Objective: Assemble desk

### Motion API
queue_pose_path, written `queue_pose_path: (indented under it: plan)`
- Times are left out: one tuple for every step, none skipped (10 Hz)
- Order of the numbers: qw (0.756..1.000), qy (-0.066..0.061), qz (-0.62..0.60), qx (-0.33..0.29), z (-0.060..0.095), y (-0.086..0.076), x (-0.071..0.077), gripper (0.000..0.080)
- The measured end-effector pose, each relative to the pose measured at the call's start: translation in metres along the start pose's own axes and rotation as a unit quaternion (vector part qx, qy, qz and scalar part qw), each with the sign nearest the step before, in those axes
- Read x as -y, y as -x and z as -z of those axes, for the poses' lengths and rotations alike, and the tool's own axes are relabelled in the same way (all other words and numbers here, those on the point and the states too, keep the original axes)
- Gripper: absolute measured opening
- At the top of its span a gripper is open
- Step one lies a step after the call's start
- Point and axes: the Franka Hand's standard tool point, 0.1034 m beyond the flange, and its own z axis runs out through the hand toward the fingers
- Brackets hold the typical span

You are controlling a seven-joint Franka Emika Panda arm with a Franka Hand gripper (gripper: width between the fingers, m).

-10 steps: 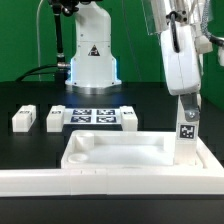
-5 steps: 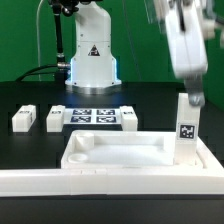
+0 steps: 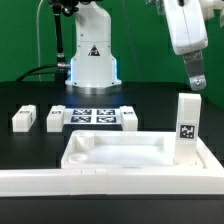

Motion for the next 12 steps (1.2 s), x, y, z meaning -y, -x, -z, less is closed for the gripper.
queue_pose_path:
  plan:
    - [1.000, 0.000, 0.000, 0.000, 0.000, 0.000, 0.000, 0.0649]
    - [1.000, 0.000, 0.015, 0.000, 0.001, 0.001, 0.000, 0.0649]
    - [0.999, -0.003, 0.036, 0.003, 0.006, 0.004, 0.000, 0.0649]
    - [0.999, -0.002, 0.053, 0.003, 0.010, 0.004, -0.006, 0.0649]
    - [0.996, -0.004, 0.093, 0.000, 0.012, 0.003, -0.018, 0.0649]
    - [0.993, -0.006, 0.117, -0.004, 0.010, 0.003, -0.032, 0.0649]
    - [0.989, -0.004, 0.148, -0.007, 0.008, 0.007, -0.038, 0.0649]
    - [0.979, -0.006, 0.202, -0.008, 0.009, 0.004, -0.035, 0.0649]
    - [0.976, -0.006, 0.218, -0.008, 0.009, 0.004, -0.035, 0.0649]
    - [0.964, -0.005, 0.264, -0.009, 0.009, 0.004, -0.035, 0.0649]
    - [0.953, -0.007, 0.302, -0.011, 0.006, 0.004, -0.037, 0.0649]
    - [0.937, -0.019, 0.349, -0.022, -0.004, 0.002, -0.053, 0.0649]
